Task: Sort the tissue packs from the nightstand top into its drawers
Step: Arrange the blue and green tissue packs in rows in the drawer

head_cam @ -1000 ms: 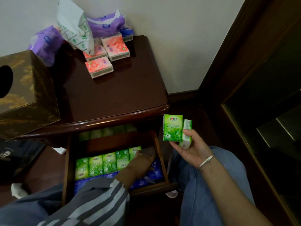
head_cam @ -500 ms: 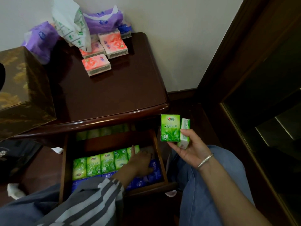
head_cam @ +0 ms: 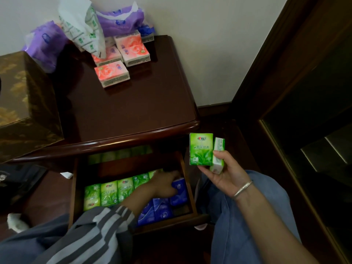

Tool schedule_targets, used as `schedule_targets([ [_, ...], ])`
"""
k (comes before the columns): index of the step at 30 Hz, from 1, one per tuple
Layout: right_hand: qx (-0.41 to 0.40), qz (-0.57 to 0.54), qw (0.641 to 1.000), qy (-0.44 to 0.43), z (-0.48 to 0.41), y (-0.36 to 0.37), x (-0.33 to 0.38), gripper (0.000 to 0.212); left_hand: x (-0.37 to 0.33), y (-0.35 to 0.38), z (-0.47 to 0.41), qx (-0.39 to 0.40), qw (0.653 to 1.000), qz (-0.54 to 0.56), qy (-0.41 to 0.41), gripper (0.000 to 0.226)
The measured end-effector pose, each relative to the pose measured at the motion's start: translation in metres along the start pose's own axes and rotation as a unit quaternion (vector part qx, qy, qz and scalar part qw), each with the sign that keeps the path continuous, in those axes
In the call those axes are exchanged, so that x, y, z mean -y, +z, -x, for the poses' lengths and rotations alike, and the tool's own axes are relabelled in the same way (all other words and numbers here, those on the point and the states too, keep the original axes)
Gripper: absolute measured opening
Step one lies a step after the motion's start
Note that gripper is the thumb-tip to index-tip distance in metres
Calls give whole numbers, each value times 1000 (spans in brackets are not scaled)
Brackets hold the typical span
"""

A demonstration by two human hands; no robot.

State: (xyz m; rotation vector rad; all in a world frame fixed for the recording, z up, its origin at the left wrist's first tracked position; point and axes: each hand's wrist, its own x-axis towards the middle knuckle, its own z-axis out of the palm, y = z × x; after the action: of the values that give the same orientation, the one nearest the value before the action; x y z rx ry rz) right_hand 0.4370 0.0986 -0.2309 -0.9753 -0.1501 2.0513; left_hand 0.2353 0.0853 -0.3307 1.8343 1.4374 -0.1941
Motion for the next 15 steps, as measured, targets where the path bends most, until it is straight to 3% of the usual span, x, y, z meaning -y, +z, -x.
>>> schedule_targets([
  [3,6,4,1000,-1,0,0,0,35,9,-15,5,40,988,151,-5,46],
  [5,8,5,1000,1,0,0,0,36,14,-20,9,87,958,271,-25,48],
  [7,11,7,1000,1,0,-1,1,38,14,-18,10,102,942,317,-45,51],
  [11,9,5,1000,0,0,-1,1,36,3,-3,3,81,983,162,7,65],
  [13,6,5,1000,-1,0,1,1,37,-5,3,-3,57,997,18,52,63],
  [15,4,5,1000,-1,0,1,1,38,-11,10,-7,33,983,-173,52,56],
])
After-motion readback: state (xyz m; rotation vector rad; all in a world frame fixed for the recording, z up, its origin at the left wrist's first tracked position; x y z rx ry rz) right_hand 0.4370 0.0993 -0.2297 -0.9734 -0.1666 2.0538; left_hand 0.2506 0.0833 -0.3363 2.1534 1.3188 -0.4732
